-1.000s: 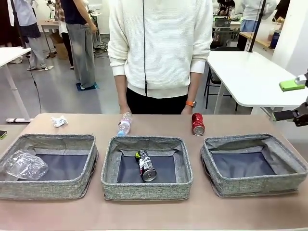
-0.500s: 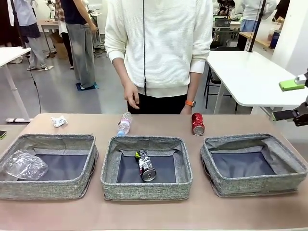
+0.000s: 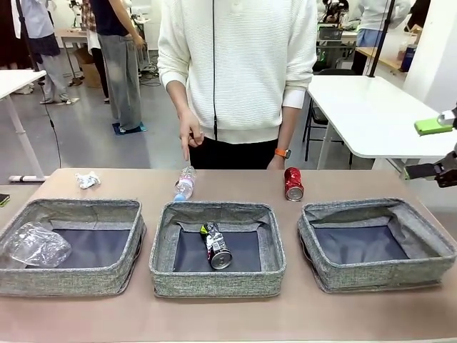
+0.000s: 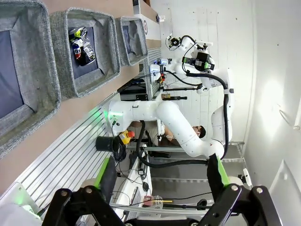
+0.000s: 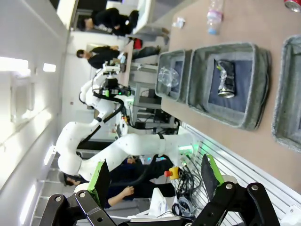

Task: Sort the waste into the appropriate baskets.
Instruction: Pick up the waste item pointed out by the person.

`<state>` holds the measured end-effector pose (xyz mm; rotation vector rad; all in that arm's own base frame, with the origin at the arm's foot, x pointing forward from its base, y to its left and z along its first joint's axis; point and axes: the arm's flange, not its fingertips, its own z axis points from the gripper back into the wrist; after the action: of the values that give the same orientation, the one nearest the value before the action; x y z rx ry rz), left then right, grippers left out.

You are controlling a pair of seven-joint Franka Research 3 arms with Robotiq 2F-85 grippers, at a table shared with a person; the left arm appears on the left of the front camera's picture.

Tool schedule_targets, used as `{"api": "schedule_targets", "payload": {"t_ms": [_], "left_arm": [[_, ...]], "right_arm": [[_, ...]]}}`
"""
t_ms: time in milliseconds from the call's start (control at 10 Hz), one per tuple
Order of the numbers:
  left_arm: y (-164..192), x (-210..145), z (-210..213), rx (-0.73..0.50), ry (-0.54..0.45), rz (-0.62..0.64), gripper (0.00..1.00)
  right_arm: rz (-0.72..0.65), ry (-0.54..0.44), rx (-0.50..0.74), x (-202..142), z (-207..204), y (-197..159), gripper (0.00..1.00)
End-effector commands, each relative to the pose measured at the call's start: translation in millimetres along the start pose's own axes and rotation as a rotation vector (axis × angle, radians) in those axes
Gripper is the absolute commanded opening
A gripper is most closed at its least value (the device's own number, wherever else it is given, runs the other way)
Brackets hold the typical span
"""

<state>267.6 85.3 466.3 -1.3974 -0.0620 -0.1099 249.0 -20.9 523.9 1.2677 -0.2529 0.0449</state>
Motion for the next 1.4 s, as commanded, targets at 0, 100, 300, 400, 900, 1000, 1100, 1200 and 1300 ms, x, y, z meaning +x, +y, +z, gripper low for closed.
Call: {"api": "schedule_targets", "payload": {"t_ms": [0,100,300,400,900,1000,1100,1200,1300], "left_arm": [[-1.9,-1.6,-1.2,-0.005,0.01,-0.004,1.0],[-1.9,-1.6,-1.2,-0.005,0.01,-0.004,1.0],[-7.6,14.0,-8.4,0.071,0.069,-0.001,1.0],[-33.2,48.0,-31.1,0.224,0.153,-0.001,1.0],[-69.1,222.2,-229.3,1.091,0.097,0.069,1.0],[-58.2,236.3,-257.6,1.135,-0.025,0.001,1.0],[-44.4,245.0,-274.4,1.184,-0.126,-0.062,1.0],[-27.2,253.8,-286.6,1.231,-0.222,-0.135,1.0],[-24.5,255.8,-285.8,1.084,0.026,-0.025,1.0]], "right_arm": [[0.015,-0.008,0.002,3.8,-3.7,3.8,1.0],[0.015,-0.008,0.002,3.8,-3.7,3.8,1.0],[0.015,-0.008,0.002,3.8,-3.7,3.8,1.0],[0.015,-0.008,0.002,3.8,-3.7,3.8,1.0],[0.015,-0.008,0.002,3.8,-3.7,3.8,1.0],[0.015,-0.008,0.002,3.8,-3.7,3.8,1.0],[0.015,-0.008,0.002,3.8,-3.7,3.8,1.0],[0.015,-0.008,0.002,3.8,-3.7,3.8,1.0],[0.015,-0.008,0.002,3.8,-3.7,3.8,1.0]]}}
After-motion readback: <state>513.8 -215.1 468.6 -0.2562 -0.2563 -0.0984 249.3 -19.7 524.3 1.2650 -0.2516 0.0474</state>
